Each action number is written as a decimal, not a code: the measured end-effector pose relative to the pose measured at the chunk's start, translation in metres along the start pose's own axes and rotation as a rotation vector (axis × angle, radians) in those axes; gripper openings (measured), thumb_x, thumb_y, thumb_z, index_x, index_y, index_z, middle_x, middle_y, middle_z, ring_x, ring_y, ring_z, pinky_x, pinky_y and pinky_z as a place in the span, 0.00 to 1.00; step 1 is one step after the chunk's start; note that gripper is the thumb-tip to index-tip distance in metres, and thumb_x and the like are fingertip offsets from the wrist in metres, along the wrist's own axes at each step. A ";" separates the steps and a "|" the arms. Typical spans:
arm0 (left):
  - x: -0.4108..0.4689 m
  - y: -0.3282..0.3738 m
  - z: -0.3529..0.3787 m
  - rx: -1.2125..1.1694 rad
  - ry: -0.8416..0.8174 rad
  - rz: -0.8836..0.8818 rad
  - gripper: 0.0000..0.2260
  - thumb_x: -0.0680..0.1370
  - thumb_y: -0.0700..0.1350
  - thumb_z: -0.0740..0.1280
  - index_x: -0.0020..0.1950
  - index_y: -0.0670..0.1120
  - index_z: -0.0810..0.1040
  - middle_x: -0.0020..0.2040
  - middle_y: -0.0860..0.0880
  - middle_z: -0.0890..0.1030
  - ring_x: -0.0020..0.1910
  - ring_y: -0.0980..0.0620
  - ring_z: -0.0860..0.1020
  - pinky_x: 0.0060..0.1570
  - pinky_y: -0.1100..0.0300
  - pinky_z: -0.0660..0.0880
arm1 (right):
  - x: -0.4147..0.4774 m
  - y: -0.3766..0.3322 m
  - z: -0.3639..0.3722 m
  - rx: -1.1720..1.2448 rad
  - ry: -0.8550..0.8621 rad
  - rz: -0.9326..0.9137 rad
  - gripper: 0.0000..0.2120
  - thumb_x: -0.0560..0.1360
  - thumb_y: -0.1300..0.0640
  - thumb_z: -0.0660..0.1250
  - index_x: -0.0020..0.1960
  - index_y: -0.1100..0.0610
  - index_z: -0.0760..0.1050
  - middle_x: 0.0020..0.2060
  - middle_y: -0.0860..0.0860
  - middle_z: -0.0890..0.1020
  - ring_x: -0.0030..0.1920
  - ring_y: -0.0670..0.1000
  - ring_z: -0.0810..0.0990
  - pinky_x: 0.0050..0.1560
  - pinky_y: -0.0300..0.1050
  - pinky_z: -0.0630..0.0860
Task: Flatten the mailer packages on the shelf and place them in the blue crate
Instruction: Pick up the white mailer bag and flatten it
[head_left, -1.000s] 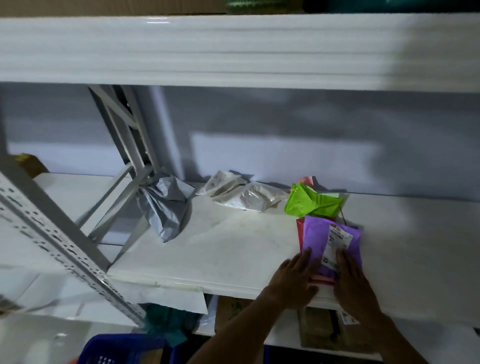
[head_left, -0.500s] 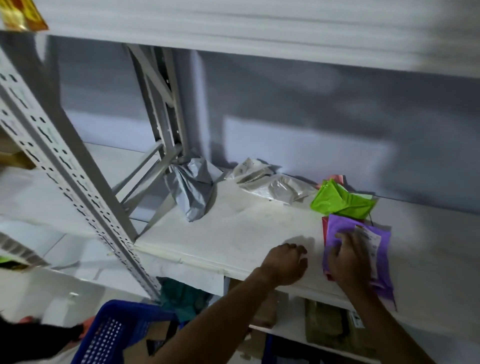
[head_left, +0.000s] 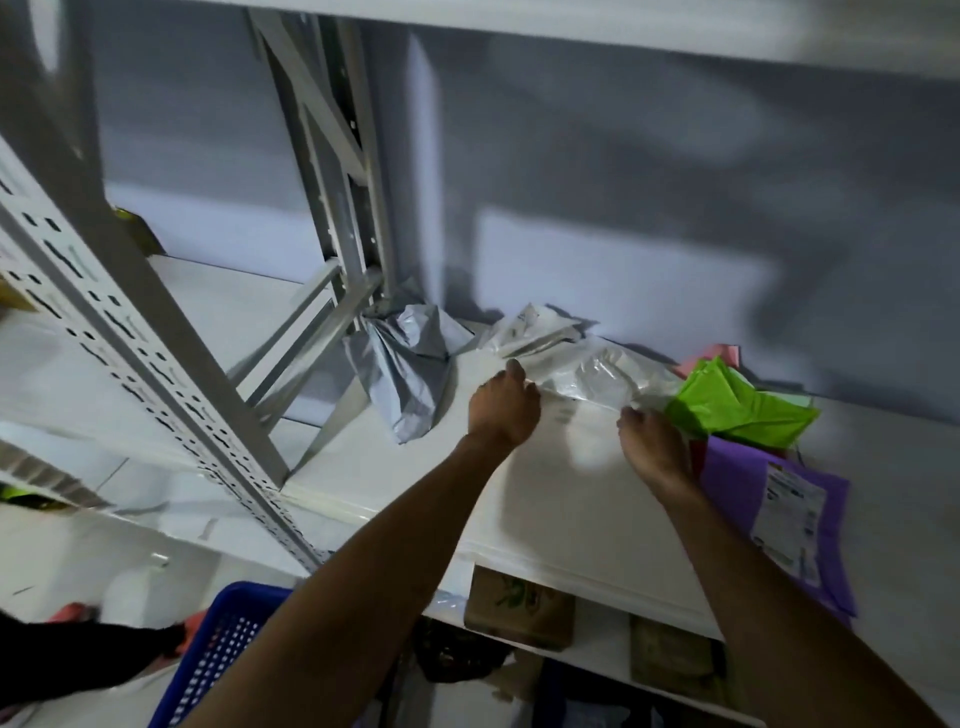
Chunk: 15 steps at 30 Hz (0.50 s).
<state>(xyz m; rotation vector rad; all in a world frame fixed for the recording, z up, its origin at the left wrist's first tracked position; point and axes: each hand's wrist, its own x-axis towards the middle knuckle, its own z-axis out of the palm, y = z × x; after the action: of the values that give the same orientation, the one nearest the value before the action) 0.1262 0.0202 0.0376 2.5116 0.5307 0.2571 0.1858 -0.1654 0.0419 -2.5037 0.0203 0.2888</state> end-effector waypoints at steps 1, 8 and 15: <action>0.008 -0.002 -0.002 -0.020 0.017 -0.059 0.17 0.83 0.49 0.58 0.68 0.41 0.66 0.59 0.37 0.81 0.56 0.34 0.79 0.54 0.45 0.74 | 0.008 -0.001 0.003 0.031 -0.011 0.045 0.23 0.82 0.46 0.53 0.60 0.62 0.77 0.58 0.64 0.81 0.58 0.65 0.79 0.57 0.53 0.74; 0.050 -0.001 0.004 -0.210 -0.052 -0.386 0.23 0.84 0.52 0.57 0.74 0.39 0.62 0.66 0.36 0.76 0.66 0.35 0.74 0.63 0.47 0.69 | 0.051 0.013 0.023 0.163 0.089 0.209 0.53 0.62 0.21 0.44 0.64 0.62 0.75 0.49 0.61 0.85 0.46 0.64 0.86 0.51 0.62 0.82; 0.050 -0.003 0.015 -0.481 -0.118 -0.540 0.16 0.73 0.48 0.61 0.52 0.44 0.84 0.51 0.42 0.85 0.52 0.40 0.81 0.58 0.50 0.79 | 0.046 -0.001 0.020 0.299 0.023 0.178 0.21 0.76 0.47 0.57 0.55 0.64 0.76 0.36 0.58 0.84 0.28 0.57 0.85 0.42 0.60 0.84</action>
<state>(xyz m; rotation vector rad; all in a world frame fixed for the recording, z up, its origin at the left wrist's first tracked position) 0.1746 0.0365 0.0268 1.8297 0.9435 0.0206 0.2265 -0.1507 0.0176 -2.2099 0.2772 0.3062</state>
